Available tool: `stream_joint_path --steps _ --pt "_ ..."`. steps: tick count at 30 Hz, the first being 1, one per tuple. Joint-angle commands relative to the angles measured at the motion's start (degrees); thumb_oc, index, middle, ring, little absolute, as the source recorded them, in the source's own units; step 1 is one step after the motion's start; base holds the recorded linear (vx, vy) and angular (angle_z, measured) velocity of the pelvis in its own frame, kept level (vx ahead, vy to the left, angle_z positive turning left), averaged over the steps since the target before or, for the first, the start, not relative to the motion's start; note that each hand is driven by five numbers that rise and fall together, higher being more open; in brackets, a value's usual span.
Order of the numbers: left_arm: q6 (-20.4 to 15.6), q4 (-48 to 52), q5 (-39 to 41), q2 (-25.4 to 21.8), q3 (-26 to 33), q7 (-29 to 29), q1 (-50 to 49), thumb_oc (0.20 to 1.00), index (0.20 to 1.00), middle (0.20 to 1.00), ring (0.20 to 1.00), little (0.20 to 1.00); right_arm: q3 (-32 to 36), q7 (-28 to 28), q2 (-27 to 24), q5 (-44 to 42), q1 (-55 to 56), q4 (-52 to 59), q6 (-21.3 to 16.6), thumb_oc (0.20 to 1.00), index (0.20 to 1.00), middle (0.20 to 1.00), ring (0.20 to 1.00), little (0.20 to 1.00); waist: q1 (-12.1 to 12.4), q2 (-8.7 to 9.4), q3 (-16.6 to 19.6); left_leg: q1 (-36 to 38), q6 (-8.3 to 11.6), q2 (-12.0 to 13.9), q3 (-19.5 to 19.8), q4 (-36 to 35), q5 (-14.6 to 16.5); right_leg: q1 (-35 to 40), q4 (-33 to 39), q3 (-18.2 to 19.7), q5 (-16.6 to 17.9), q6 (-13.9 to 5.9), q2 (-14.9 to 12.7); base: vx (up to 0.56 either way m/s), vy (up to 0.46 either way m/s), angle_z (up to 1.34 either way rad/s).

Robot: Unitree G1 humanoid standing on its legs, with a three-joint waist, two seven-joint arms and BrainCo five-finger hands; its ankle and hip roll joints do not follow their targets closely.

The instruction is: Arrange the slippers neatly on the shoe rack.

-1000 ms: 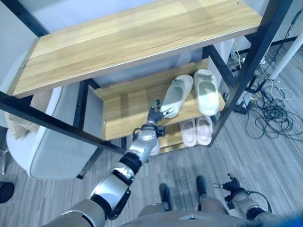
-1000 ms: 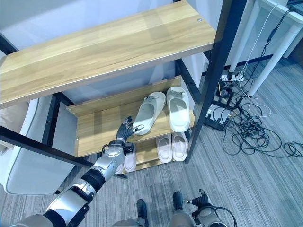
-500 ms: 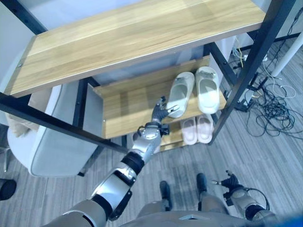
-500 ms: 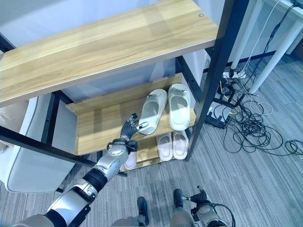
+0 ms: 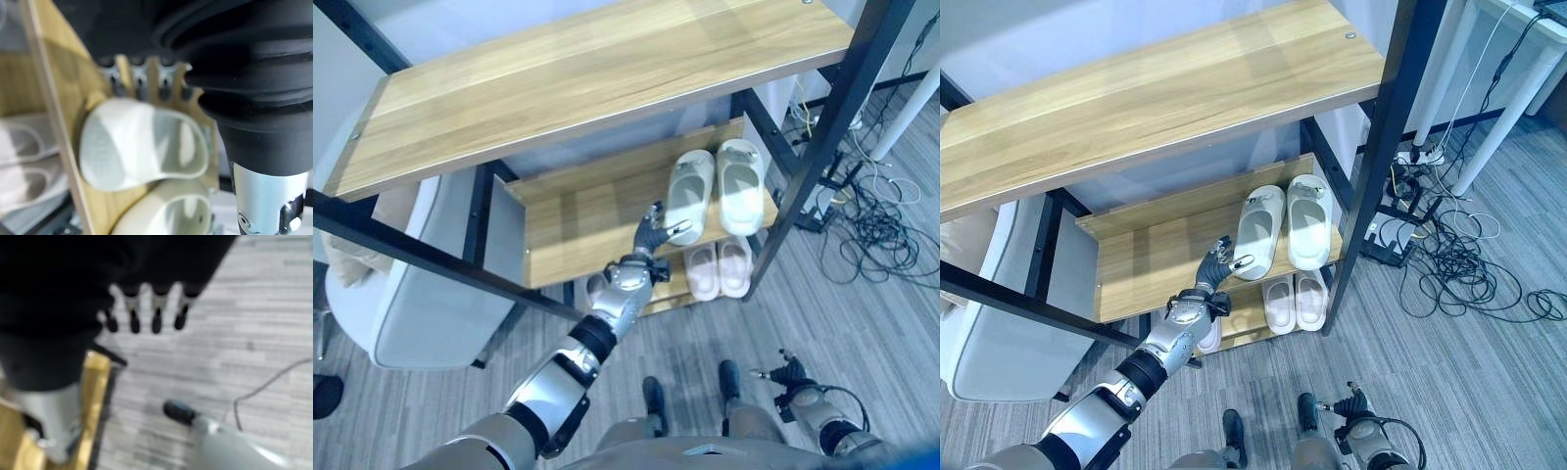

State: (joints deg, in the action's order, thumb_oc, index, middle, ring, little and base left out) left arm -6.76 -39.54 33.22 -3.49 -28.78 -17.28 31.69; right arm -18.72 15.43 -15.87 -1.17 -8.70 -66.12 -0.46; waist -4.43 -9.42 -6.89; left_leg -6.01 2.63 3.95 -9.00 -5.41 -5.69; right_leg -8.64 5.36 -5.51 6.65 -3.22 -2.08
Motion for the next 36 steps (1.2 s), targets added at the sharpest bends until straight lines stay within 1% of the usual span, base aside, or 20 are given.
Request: stream_joint_path --steps 1,13,28,36 --pt "-2.2 0.1 1.5 1.7 0.2 1.2 4.5 1.0 1.0 1.0 1.0 1.0 -3.2 0.2 0.1 -1.4 -1.3 -1.4 -0.7 1.0 1.0 1.0 1.0 1.0 -0.1 0.84 0.6 -1.9 1.24 -0.1 4.4 0.4 2.1 -1.3 -3.6 -2.6 -5.8 -3.05 -2.9 0.0 0.0 0.0" --pt "-2.1 0.6 3.1 2.8 -0.4 1.3 4.6 1.0 1.0 1.0 1.0 1.0 -3.2 -0.3 0.4 -2.0 -1.2 -1.7 -0.5 1.0 1.0 1.0 1.0 1.0 -0.2 0.93 0.8 -1.4 1.31 0.1 4.6 0.4 2.0 -0.8 -3.6 -2.6 -6.0 -2.89 -2.8 0.0 0.0 0.0" --pt "-2.2 -1.0 5.1 5.1 -1.4 1.5 4.8 1.0 1.0 1.0 1.0 1.0 -3.4 -0.6 0.5 -3.1 -1.4 -2.5 -0.6 1.0 1.0 1.0 1.0 1.0 -0.3 2.06 1.1 -1.2 1.62 0.7 4.3 0.4 1.8 -0.5 -3.2 -2.6 -6.0 -2.69 -2.1 0.0 -0.007 0.0" --pt "-2.0 -2.9 4.6 6.3 -2.0 1.5 5.8 1.0 1.0 1.0 1.0 1.0 -3.6 -0.8 0.5 -3.5 -1.4 -2.7 -0.7 1.0 1.0 1.0 1.0 1.0 -0.6 2.52 1.3 -1.2 1.76 1.1 4.3 0.4 1.6 -0.5 -3.1 -2.5 -6.1 -2.5 -1.7 0.0 -0.008 0.0"
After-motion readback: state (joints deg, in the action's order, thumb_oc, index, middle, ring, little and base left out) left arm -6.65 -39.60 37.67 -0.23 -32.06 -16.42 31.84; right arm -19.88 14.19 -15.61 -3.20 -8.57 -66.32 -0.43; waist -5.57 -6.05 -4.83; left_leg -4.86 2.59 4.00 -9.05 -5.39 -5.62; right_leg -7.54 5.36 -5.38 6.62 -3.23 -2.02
